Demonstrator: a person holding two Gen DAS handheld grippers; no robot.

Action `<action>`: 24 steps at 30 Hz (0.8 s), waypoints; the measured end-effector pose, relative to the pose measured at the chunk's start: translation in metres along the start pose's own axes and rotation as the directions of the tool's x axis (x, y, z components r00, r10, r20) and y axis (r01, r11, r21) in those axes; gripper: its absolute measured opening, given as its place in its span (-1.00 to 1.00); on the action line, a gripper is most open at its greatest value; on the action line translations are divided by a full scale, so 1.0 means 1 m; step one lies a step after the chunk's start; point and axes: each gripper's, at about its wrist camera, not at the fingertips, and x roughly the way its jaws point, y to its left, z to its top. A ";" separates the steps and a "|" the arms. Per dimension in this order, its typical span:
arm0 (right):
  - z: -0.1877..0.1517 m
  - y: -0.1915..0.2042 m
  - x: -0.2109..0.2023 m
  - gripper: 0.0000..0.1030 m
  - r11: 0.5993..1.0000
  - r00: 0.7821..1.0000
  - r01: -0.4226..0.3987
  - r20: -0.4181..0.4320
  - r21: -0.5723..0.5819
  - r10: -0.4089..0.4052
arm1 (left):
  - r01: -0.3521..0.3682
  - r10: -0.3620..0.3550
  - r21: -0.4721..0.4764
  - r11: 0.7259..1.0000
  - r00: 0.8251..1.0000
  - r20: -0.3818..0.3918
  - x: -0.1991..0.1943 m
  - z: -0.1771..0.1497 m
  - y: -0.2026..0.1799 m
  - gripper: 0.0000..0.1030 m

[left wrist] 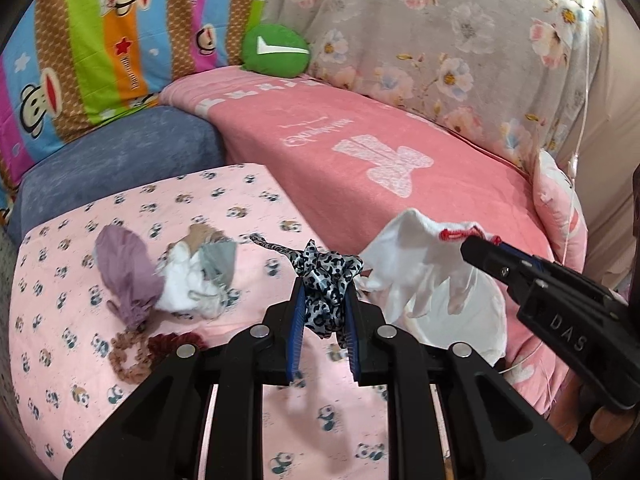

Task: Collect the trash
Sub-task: 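Carry the scrunchie and glove in both grippers over the white trash bin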

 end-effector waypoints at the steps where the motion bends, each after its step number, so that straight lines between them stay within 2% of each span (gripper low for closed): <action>1: 0.003 -0.007 -0.004 -0.80 1.000 1.000 0.008 0.010 0.011 -0.008 | 0.011 -0.011 0.010 1.000 1.000 -0.001 0.003 0.002 -0.006 -0.65; 7: 0.009 -0.053 -0.018 -0.80 0.996 0.998 0.057 0.036 0.069 -0.060 | 0.066 -0.065 0.070 0.995 0.998 -0.017 0.018 0.010 -0.045 -0.65; 18: -0.004 -0.136 -0.027 -0.79 0.971 0.989 0.134 0.028 0.200 -0.142 | 0.153 -0.141 0.157 0.976 0.987 -0.083 0.052 0.014 -0.113 -0.63; 22: -0.007 -0.152 -0.029 -0.69 0.962 0.986 0.155 0.029 0.224 -0.166 | 0.176 -0.161 0.173 0.969 0.982 -0.098 0.061 0.013 -0.130 -0.59; 23: -0.007 -0.156 -0.030 -0.69 0.960 0.985 0.159 0.032 0.229 -0.170 | 0.184 -0.168 0.175 0.967 0.980 -0.105 0.063 0.013 -0.133 -0.45; 24: -0.007 -0.158 -0.030 -0.67 0.959 0.984 0.162 0.033 0.234 -0.175 | 0.181 -0.165 0.175 0.968 0.981 -0.106 0.064 0.014 -0.135 -0.06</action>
